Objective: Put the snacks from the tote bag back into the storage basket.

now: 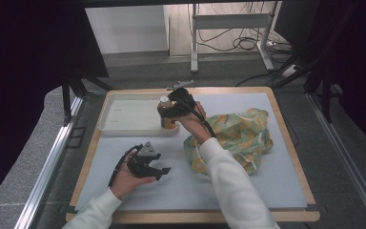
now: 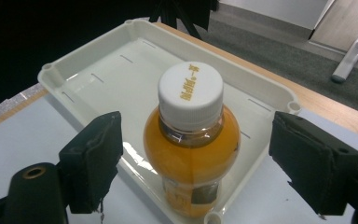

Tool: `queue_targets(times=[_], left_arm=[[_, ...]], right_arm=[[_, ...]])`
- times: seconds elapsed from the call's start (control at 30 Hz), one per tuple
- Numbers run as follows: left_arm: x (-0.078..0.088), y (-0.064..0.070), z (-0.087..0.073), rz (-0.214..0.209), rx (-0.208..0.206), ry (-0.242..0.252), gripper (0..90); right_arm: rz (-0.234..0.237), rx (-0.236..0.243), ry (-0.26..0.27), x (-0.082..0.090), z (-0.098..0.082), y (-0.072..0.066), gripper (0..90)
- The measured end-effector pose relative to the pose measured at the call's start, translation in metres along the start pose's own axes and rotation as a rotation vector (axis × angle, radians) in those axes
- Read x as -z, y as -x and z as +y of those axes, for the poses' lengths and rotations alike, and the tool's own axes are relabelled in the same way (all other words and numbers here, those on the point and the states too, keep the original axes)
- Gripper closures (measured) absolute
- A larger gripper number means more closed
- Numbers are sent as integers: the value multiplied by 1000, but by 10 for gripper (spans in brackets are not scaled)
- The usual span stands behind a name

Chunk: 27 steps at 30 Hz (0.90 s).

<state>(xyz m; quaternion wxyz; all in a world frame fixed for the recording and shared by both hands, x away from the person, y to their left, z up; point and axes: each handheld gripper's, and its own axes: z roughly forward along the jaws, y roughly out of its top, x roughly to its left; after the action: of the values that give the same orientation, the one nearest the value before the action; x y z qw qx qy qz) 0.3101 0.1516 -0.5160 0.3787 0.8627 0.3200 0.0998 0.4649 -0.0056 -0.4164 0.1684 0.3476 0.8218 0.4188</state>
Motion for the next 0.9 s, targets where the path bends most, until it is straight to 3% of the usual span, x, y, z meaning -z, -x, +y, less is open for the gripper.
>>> queue_targets(times=[0.43, 0.9], left_arm=[[5, 0, -7, 27, 17, 6, 307], [8, -1, -6, 37, 27, 16, 306]], right_arm=[[18, 31, 31, 50, -8, 0, 170], [32, 52, 96, 116, -51, 13, 200]])
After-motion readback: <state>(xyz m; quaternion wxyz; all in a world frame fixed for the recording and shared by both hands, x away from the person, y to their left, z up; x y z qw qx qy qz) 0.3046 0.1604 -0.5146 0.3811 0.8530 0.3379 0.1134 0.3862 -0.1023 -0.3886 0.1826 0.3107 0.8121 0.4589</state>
